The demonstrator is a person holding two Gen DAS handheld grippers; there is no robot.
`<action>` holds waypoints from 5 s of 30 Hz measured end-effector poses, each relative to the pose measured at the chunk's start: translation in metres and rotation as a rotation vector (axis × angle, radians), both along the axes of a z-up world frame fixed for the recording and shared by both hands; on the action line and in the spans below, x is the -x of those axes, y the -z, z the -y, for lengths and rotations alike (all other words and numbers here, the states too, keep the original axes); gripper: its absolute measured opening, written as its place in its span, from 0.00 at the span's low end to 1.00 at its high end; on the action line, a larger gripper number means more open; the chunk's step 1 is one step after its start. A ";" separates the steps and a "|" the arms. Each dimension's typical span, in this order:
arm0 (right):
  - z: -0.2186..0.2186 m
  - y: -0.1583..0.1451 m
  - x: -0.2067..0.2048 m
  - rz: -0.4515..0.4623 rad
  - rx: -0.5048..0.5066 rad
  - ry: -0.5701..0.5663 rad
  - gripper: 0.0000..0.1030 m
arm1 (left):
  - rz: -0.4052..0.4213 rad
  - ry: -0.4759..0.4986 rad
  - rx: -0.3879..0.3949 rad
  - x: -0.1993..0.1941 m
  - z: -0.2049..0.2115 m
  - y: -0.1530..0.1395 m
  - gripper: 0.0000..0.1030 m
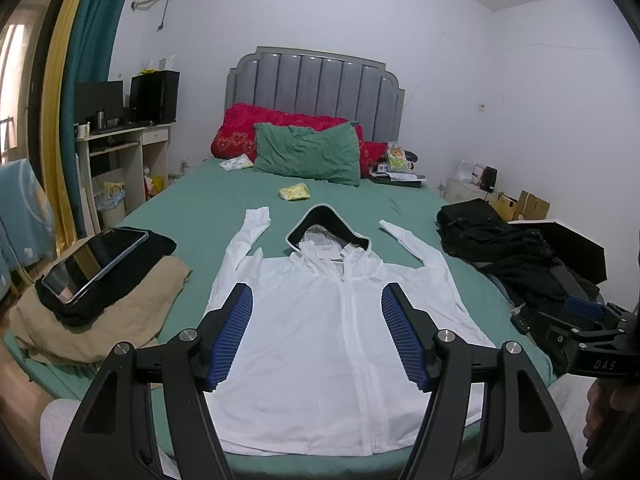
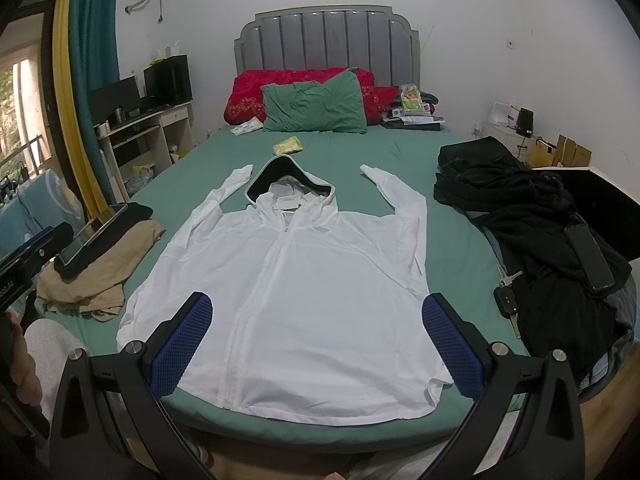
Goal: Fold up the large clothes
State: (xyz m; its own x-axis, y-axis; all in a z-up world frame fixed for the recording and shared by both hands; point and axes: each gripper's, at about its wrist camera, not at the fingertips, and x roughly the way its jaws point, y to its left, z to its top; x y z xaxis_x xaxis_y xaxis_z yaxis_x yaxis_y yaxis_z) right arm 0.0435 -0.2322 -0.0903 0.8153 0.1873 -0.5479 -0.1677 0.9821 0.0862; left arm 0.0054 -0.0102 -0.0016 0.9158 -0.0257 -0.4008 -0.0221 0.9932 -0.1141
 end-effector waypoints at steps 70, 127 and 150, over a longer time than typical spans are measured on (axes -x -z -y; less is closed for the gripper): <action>0.100 0.094 -0.211 -0.257 -0.063 0.007 0.66 | -0.353 0.053 -0.069 -0.198 -0.030 0.101 0.68; 0.131 0.061 -0.423 -0.189 0.218 -0.002 0.03 | -0.433 0.028 -0.003 -0.284 -0.090 0.147 0.68; -0.138 -0.037 -0.294 0.079 -0.052 -0.506 0.04 | -0.319 -0.080 0.059 -0.237 -0.158 0.112 0.68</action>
State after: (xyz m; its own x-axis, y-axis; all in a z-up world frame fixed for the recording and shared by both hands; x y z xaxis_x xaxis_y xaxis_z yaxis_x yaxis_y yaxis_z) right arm 0.3374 -0.0943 -0.0535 0.6541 0.5947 -0.4674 -0.6290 0.7709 0.1006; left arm 0.2422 0.1479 -0.1131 0.7448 0.0096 -0.6672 -0.1436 0.9788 -0.1462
